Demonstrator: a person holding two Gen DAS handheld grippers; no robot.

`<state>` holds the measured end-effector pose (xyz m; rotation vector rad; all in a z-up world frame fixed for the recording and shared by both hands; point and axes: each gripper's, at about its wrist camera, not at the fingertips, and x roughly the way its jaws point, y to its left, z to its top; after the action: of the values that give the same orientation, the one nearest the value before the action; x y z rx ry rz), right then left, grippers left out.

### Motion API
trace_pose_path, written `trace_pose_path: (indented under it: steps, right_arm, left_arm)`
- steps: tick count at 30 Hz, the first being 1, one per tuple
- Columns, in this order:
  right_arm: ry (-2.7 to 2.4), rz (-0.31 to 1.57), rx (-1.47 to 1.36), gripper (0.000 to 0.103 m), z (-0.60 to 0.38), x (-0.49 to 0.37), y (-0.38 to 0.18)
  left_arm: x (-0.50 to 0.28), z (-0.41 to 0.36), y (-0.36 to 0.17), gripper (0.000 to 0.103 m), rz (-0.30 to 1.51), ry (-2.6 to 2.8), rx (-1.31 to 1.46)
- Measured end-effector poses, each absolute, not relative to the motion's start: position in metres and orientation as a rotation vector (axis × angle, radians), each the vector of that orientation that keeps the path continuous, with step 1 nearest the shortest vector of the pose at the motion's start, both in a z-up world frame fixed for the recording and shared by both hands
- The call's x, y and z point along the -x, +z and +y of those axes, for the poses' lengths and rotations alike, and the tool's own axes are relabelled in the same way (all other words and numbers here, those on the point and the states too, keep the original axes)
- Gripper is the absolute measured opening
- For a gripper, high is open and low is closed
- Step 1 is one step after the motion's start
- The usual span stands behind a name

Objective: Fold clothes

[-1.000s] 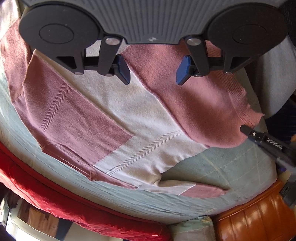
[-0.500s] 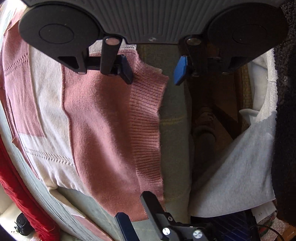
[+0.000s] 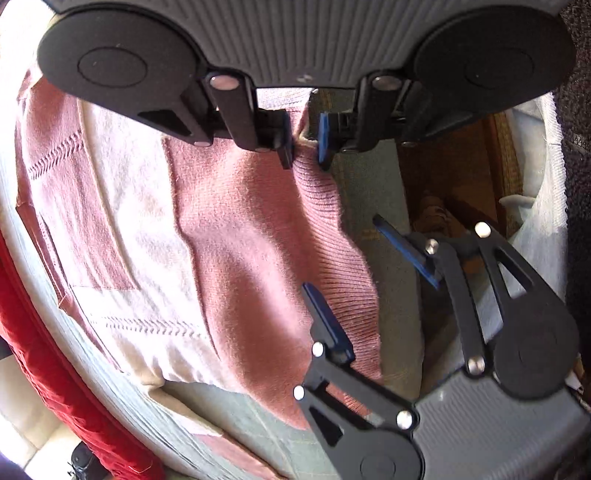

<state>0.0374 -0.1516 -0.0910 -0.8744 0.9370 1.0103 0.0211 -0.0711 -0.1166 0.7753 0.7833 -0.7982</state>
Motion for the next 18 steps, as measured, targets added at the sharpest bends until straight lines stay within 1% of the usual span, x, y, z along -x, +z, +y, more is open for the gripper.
trace_pose_path:
  steps: [1,3,4,5,8,11,13,15,16,18]
  right_arm:
    - [1.014,0.944,0.867,0.015,-0.153,-0.037,-0.09]
    - [1.029,0.955,0.864,0.014,-0.155,-0.034,-0.088]
    - [1.038,0.961,0.865,0.014,-0.156,-0.033,-0.087]
    - [1.052,0.968,0.865,0.013,-0.157,-0.03,-0.086]
    - [1.082,1.001,0.883,0.014,-0.16,-0.024,-0.088]
    - [1.088,1.044,0.897,0.014,-0.16,-0.025,-0.098]
    - [1.086,1.071,0.888,0.018,-0.158,-0.027,-0.102]
    - [1.084,1.073,0.869,0.021,-0.159,-0.03,-0.096]
    - [1.081,1.069,0.851,0.021,-0.16,-0.032,-0.09]
    - [1.069,1.058,0.796,0.024,-0.166,-0.039,-0.075]
  left_arm:
    - [-0.021,-0.075,-0.121,0.056,0.77,-0.788,-0.804]
    - [-0.024,-0.08,-0.128,0.036,0.774,-0.765,-0.836]
    - [-0.026,-0.081,-0.129,0.018,0.8,-0.77,-0.825]
    - [-0.028,-0.08,-0.126,0.014,0.833,-0.795,-0.796]
    - [-0.031,-0.076,-0.12,0.014,0.936,-0.88,-0.712]
    - [-0.028,-0.077,-0.12,0.014,0.964,-0.927,-0.695]
    - [-0.028,-0.075,-0.118,0.016,0.984,-0.935,-0.665]
    - [-0.028,-0.07,-0.112,0.017,1.002,-0.937,-0.622]
    - [-0.029,-0.065,-0.106,0.019,1.012,-0.94,-0.601]
    - [-0.034,-0.054,-0.089,0.022,1.005,-0.945,-0.572]
